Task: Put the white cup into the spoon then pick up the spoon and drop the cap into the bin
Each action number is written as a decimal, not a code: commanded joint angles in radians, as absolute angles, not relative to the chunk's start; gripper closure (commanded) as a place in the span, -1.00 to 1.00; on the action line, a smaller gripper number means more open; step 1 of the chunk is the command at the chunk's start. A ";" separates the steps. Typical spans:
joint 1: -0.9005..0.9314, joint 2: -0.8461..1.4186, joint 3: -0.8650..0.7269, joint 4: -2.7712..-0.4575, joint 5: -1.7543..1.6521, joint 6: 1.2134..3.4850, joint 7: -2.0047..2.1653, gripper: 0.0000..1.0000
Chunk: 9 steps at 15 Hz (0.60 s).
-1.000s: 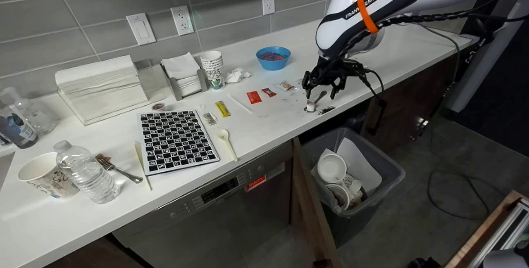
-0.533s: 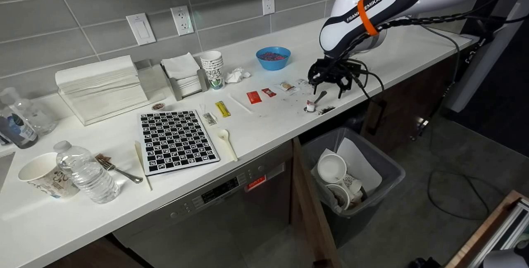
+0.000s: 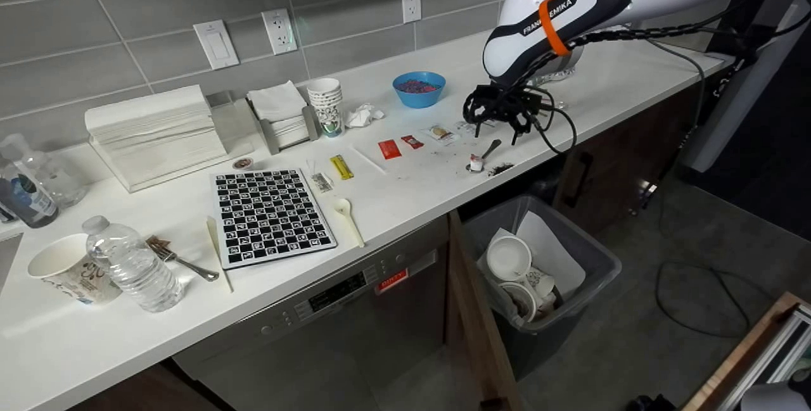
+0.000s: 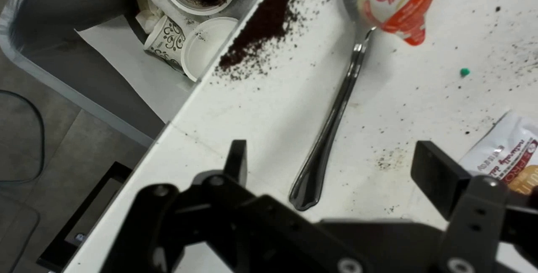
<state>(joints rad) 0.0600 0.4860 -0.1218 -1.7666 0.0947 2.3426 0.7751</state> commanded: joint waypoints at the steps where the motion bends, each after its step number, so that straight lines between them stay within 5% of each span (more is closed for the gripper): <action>1: 0.050 0.535 -0.102 -1.729 0.127 2.368 0.780 -0.93; 9: 0.047 0.566 -0.073 -1.719 0.184 2.367 0.772 -0.65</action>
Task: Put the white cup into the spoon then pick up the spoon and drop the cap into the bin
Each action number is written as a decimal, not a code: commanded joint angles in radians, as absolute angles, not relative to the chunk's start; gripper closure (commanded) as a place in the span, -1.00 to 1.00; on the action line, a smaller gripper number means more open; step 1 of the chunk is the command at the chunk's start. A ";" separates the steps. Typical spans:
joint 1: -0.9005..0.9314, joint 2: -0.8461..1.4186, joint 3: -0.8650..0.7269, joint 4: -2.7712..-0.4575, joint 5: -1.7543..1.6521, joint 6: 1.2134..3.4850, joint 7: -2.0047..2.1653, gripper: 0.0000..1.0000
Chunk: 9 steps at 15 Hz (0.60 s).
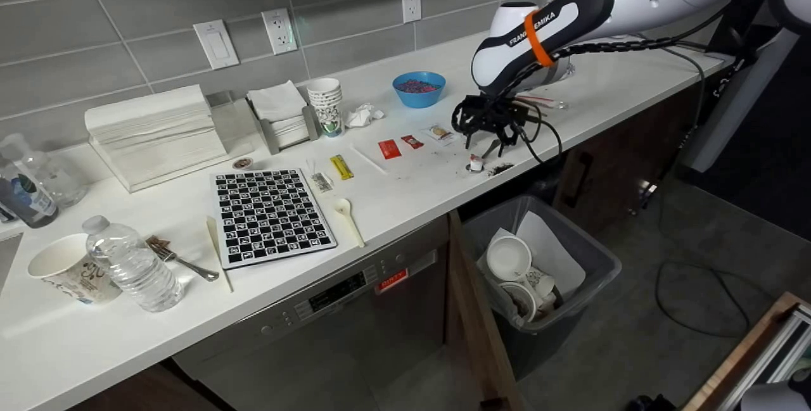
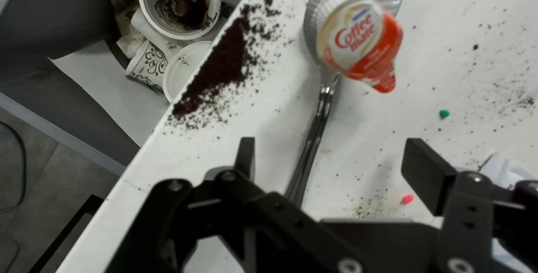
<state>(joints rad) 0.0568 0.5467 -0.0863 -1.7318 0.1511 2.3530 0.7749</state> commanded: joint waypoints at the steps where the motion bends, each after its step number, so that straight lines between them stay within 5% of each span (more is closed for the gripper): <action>1: 0.048 0.566 -0.072 -1.720 0.186 2.366 0.773 -0.52; 9: 0.052 0.562 -0.076 -1.723 0.193 2.364 0.787 -0.30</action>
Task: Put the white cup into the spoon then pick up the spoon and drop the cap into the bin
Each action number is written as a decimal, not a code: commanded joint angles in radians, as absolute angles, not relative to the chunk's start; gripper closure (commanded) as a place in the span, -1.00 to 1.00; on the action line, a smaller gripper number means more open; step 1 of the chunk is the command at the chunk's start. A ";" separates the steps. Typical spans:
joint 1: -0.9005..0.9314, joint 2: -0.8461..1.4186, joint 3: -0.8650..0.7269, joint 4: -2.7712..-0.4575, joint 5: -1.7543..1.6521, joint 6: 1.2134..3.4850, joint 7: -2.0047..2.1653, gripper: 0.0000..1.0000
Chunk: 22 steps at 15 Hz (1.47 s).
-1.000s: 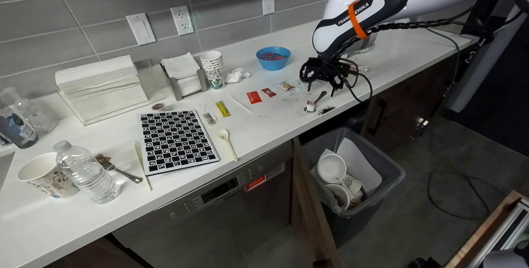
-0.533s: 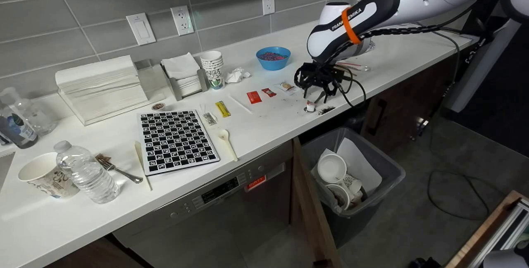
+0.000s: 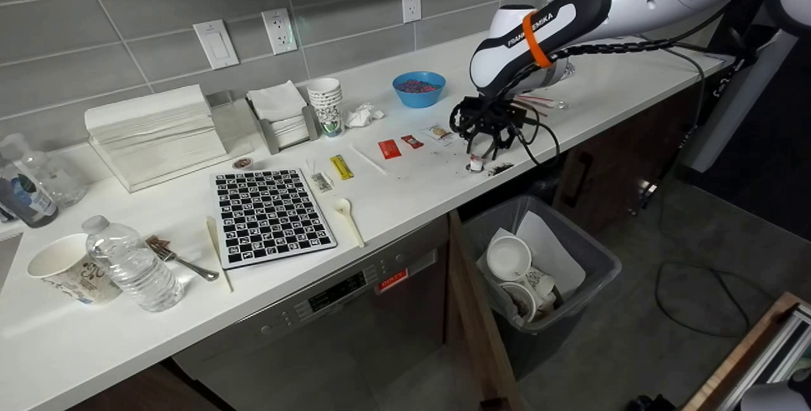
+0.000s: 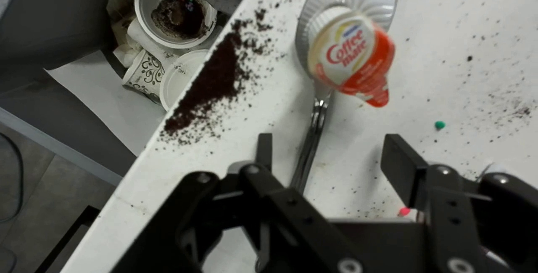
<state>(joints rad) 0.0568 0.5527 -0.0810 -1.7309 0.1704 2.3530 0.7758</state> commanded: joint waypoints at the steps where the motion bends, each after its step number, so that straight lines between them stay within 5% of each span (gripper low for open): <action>1: 0.053 0.561 -0.077 -1.723 0.192 2.360 0.790 -0.22; 4: 0.054 0.558 -0.078 -1.722 0.190 2.355 0.797 0.04; 22: 0.054 0.562 -0.078 -1.709 0.187 2.340 0.818 0.38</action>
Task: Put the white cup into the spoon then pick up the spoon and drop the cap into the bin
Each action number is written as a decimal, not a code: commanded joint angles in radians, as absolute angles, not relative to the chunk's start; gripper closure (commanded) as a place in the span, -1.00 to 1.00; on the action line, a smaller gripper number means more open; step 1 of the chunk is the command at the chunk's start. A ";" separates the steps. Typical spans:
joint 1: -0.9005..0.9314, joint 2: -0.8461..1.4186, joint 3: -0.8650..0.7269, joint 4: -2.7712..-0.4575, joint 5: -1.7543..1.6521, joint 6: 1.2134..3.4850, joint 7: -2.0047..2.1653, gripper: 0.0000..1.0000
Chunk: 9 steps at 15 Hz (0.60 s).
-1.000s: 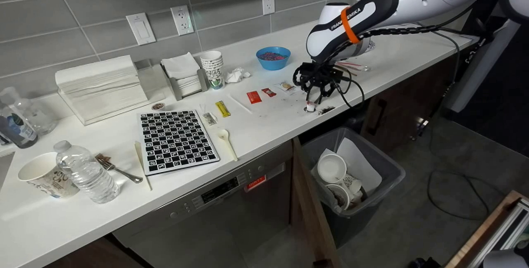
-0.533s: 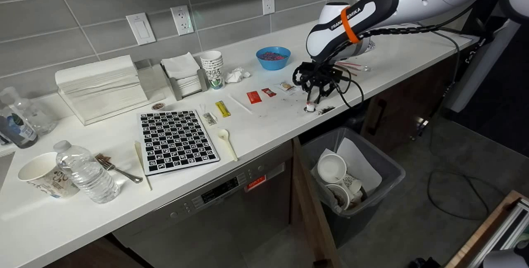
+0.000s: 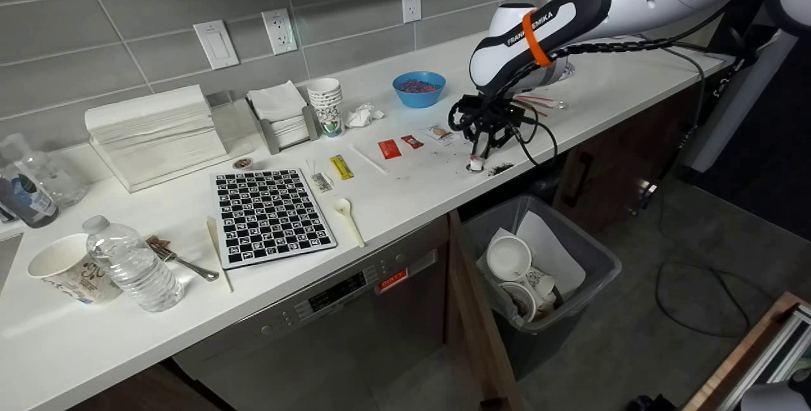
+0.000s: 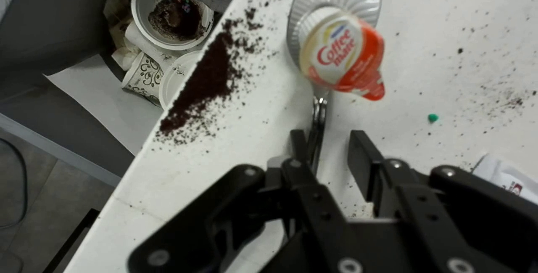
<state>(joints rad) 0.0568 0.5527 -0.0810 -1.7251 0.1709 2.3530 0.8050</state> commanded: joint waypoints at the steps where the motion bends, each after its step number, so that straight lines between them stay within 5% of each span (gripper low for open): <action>1: 0.054 0.562 -0.078 -1.710 0.187 2.340 0.818 0.37; 8: 0.053 0.563 -0.077 -1.710 0.187 2.339 0.817 0.83; 9: 0.053 0.563 -0.077 -1.710 0.188 2.338 0.816 0.77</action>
